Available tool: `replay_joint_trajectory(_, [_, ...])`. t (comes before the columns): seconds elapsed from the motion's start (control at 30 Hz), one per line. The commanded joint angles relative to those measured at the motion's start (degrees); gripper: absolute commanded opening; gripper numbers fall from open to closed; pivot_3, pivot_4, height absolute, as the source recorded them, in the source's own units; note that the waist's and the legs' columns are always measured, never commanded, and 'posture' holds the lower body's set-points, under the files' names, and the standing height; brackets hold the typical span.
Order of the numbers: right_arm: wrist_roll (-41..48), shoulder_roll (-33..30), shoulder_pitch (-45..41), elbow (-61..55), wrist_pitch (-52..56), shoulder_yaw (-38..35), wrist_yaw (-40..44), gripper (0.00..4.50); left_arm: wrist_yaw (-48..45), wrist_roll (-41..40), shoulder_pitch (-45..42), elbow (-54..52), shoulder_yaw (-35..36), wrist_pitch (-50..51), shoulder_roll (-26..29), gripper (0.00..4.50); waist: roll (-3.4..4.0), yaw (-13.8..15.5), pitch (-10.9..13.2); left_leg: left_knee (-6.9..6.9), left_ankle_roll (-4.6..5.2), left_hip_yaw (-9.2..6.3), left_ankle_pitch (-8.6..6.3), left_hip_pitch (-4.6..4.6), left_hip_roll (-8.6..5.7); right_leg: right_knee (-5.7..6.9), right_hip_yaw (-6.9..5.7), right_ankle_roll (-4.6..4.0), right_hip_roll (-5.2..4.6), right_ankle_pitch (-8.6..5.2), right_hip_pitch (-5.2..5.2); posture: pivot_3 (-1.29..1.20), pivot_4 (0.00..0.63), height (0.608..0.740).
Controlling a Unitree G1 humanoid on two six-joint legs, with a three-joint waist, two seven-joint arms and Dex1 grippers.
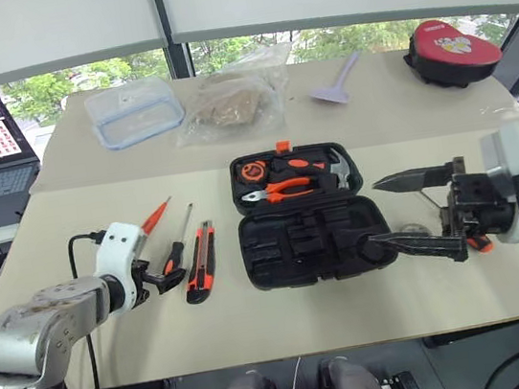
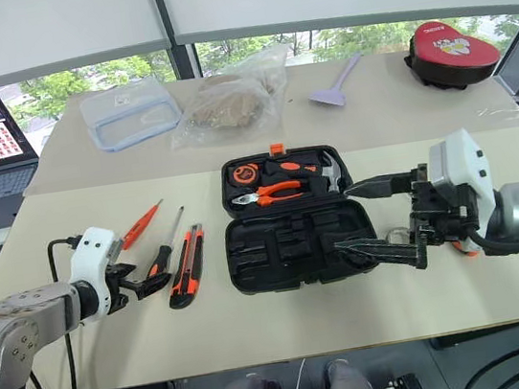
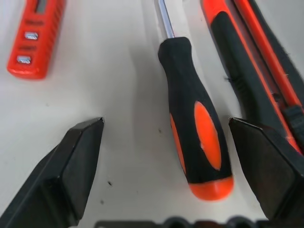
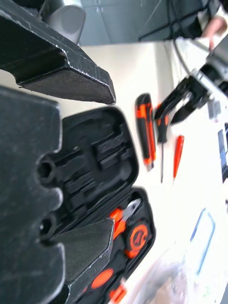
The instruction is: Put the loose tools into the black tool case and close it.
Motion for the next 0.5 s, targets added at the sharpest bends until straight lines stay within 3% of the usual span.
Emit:
replay_joint_trajectory(0.03, [0.93,0.21,-2.58,-0.55,0.29,1.00,-0.76,4.50,-0.05,2.65,1.04,1.84,-3.25,-2.76,-0.58,3.74,0.01,0.13,-0.01,0.00,-0.01,0.00,0.01,0.02,0.00,0.01,0.00,-0.01,0.00,0.00,0.01,0.00,0.150,0.728])
replay_joint_trajectory(0.27, [0.19,0.44,-3.03,0.01,-0.02,2.09,-1.54,4.50,0.28,5.77,-1.32,4.60,-3.11,-5.76,-0.61,1.08,0.02,0.69,-0.03,0.00,-0.04,0.02,0.02,0.09,0.01,0.05,0.02,-0.02,-0.04,0.01,0.01,0.00,0.150,0.728])
replay_joint_trajectory(0.3, [-0.07,0.23,-2.36,0.07,-0.03,1.74,-1.51,4.50,-0.61,5.74,-4.15,4.55,-3.25,-7.14,-0.32,0.88,0.02,0.83,-0.02,0.00,-0.04,0.02,0.02,0.09,0.01,0.05,0.02,-0.02,-0.04,0.01,0.02,0.00,0.150,0.728])
replay_joint_trajectory(0.4, [-0.77,-0.46,-0.19,0.40,-0.01,0.31,-1.25,4.50,-5.77,5.54,-12.25,4.99,-5.44,-13.84,0.20,0.88,-0.14,1.15,0.04,0.09,-0.05,-0.06,0.03,-0.18,0.03,0.10,-0.11,-0.10,-0.03,0.07,-0.13,0.00,0.150,0.728])
replay_joint_trajectory(0.5, [-1.71,-1.17,2.55,1.63,0.21,-1.86,-1.18,4.50,-16.30,7.25,-19.94,5.35,-13.29,-23.33,1.51,0.88,-0.23,1.47,0.09,0.35,-0.04,-0.15,0.04,-0.40,0.00,0.09,-0.28,-0.08,-0.04,0.09,-0.15,0.00,0.150,0.728])
